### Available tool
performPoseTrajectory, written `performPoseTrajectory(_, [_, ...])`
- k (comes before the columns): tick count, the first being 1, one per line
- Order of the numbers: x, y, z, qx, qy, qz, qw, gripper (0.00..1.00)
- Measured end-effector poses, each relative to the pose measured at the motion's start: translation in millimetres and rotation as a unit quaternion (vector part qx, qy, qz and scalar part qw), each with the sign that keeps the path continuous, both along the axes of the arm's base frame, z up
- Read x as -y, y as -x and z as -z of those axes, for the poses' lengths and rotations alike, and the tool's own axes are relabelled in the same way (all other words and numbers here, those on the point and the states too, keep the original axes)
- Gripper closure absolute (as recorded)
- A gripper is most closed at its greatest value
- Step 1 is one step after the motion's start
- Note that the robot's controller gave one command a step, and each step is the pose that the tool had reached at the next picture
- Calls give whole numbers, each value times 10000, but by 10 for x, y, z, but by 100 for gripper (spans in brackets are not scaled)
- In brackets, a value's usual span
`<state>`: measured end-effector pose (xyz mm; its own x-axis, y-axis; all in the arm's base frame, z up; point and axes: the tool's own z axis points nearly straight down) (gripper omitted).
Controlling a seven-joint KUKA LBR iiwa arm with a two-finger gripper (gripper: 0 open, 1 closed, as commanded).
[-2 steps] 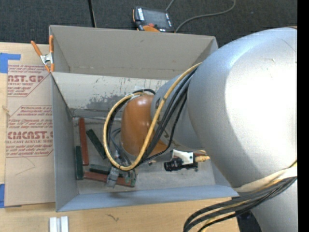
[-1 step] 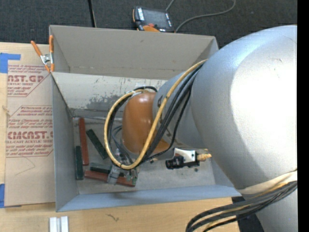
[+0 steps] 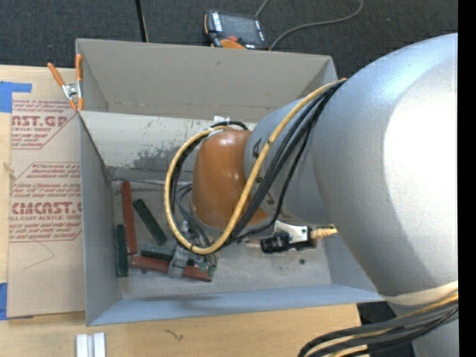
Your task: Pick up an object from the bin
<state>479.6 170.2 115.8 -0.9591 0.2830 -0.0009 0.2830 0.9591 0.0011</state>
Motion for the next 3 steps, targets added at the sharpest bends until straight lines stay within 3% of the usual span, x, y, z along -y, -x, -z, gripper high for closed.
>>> performPoseTrajectory(2, [2,3,-221,-5,1,0,10000,100])
performPoseTrajectory(3, [0,-6,-594,9,-3,0,10000,100])
